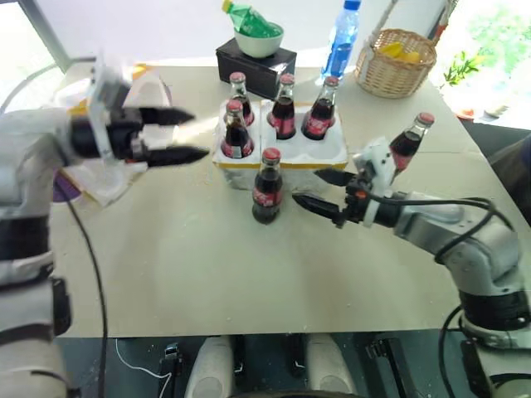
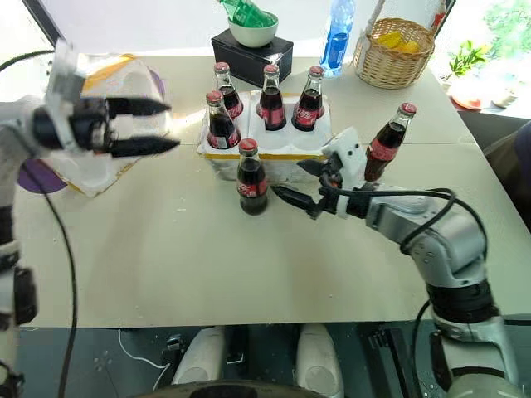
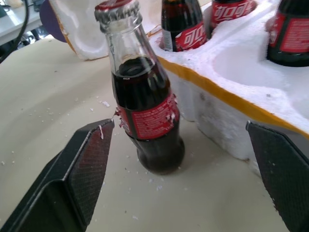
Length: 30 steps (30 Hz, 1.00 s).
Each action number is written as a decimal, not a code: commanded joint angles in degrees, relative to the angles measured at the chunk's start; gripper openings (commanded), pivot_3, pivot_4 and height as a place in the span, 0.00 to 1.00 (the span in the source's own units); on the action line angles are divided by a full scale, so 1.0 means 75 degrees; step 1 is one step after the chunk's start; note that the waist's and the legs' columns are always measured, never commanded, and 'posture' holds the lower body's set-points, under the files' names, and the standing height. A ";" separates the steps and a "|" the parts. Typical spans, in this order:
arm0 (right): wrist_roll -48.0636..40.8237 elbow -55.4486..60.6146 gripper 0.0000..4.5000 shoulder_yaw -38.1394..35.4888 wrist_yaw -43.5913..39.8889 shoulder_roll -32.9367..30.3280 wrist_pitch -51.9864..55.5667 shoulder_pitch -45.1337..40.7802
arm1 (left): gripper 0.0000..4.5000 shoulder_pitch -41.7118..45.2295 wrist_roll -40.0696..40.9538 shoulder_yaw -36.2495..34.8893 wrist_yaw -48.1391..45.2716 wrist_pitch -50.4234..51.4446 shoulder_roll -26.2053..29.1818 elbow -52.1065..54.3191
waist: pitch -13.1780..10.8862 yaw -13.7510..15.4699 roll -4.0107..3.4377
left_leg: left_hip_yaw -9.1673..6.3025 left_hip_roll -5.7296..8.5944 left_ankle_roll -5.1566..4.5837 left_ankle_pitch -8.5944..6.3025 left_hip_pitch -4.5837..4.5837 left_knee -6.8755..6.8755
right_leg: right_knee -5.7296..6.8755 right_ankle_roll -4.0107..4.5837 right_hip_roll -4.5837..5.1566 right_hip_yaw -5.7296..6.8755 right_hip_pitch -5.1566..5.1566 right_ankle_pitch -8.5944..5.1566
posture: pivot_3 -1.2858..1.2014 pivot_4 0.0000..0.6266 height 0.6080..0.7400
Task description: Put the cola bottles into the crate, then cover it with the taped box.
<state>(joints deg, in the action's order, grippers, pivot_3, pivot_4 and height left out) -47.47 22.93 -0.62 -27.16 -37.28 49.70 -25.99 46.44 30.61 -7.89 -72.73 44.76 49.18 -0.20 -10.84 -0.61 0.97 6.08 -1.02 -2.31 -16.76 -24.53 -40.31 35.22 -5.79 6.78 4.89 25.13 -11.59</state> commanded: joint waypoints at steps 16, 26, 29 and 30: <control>0.2046 -0.2241 1.00 0.1587 -0.0480 0.2524 -0.1090 -0.1143 | 0.98 -0.1995 0.1387 -0.0726 0.1765 0.0887 0.0290 0.2926 | 0.0005 0.0061 -0.0010 | -0.0011 0.0007 0.0029 0.0015 0.0036 0.0018 | -0.0001 0.0006 -0.0011 -0.0001 -0.0021 -0.0002 | 0.52 0.24 1.00; 0.1571 -0.1747 0.64 0.0763 -0.0767 0.2968 -0.0780 -0.1394 | 1.00 -0.1869 0.1542 -0.0693 0.2127 0.0785 0.0257 0.2835 | 0.0002 -0.0009 -0.0014 | -0.0011 0.0007 0.0034 0.0018 0.0031 0.0027 | 0.0002 0.0005 -0.0010 0.0000 -0.0022 -0.0001 | 0.52 0.24 1.00; 0.0341 -0.0741 0.64 -0.0067 -0.0801 0.2747 0.0008 -0.1696 | 1.00 -0.1851 0.1532 -0.0721 0.2196 0.0702 0.0252 0.2689 | -0.0003 -0.0020 -0.0022 | -0.0009 0.0006 0.0034 0.0018 0.0012 0.0028 | 0.0003 0.0004 -0.0010 -0.0001 0.0000 -0.0001 | 0.52 0.24 1.00; 0.0035 -0.0614 0.64 -0.0343 -0.0666 0.2676 0.0234 -0.1950 | 1.00 -0.1832 0.1518 -0.0727 0.2232 0.0658 0.0222 0.2625 | -0.0005 -0.0019 -0.0025 | -0.0009 0.0006 0.0034 0.0018 0.0012 0.0029 | 0.0004 0.0004 -0.0011 0.0000 0.0002 -0.0001 | 0.52 0.24 1.00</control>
<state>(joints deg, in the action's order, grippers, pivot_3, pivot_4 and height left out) -41.15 11.69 2.32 -32.21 -16.88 50.40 -35.50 31.51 41.78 -12.08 -56.47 51.03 50.61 19.57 -10.88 -0.76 0.78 6.02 -0.97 -2.06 -16.62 -24.44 -40.09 35.25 -5.76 6.70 4.88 25.14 -11.59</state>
